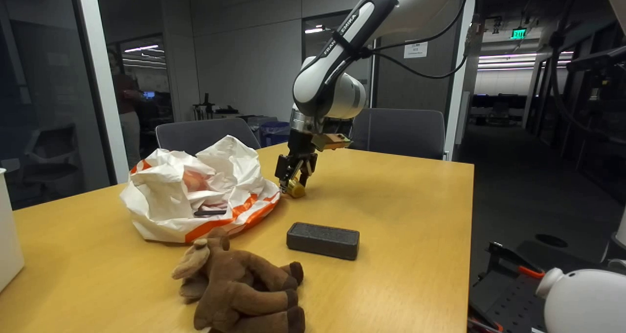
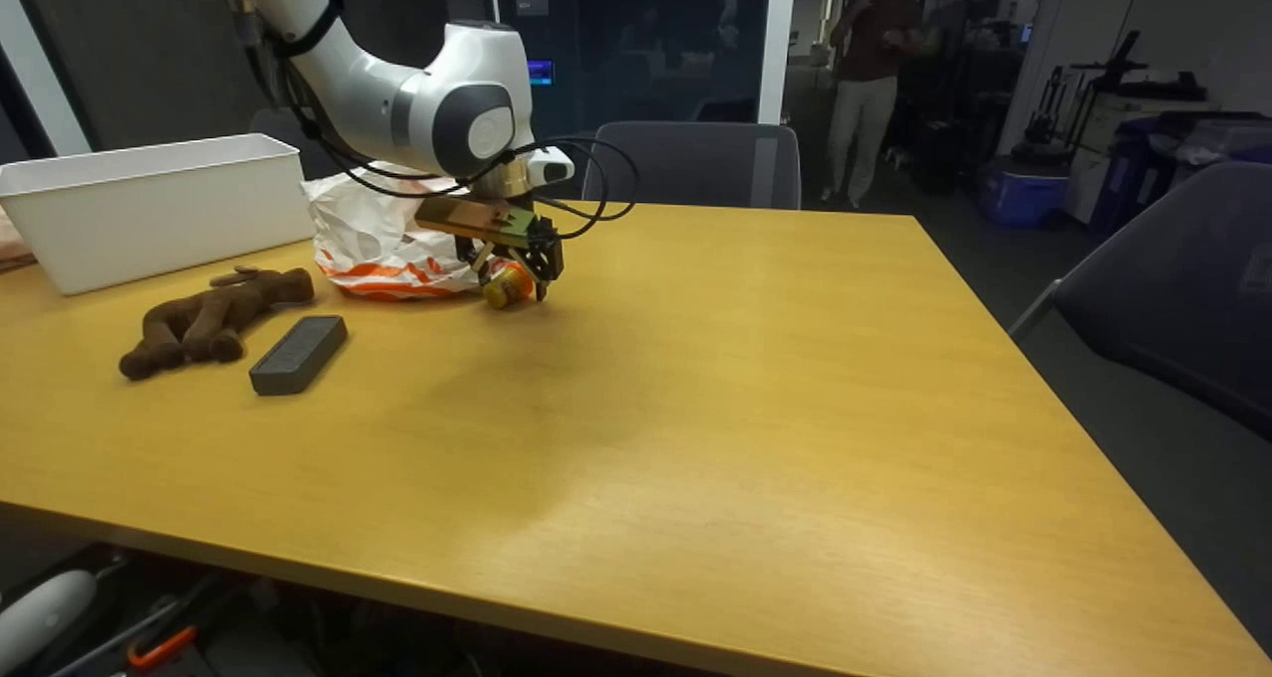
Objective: Put the yellow container, the duster and the moose toy in the plastic, then pull up the plastic
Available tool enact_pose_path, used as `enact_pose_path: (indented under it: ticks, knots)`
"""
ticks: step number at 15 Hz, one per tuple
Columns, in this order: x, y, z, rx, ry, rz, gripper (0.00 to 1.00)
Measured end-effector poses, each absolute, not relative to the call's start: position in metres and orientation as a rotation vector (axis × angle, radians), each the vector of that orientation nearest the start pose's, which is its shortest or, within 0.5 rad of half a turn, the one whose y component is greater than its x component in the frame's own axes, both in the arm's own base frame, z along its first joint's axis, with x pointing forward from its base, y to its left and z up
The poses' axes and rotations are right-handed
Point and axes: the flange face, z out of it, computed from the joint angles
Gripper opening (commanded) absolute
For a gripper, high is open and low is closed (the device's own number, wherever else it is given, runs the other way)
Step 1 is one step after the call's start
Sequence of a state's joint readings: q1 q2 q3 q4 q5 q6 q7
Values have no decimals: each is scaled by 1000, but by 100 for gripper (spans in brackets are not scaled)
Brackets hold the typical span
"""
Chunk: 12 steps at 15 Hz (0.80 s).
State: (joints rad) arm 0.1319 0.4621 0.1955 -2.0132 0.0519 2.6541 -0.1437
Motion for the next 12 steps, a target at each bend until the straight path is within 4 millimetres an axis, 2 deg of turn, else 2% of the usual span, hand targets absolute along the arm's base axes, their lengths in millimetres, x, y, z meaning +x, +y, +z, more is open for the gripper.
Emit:
enact_pose_path:
  ticks: [4, 9, 12]
  knots:
    - [596, 193, 244, -2943, -586, -270, 30]
    - [589, 196, 251, -2997, -587, -259, 27]
    - [572, 220, 271, -3047, -652, -214, 27]
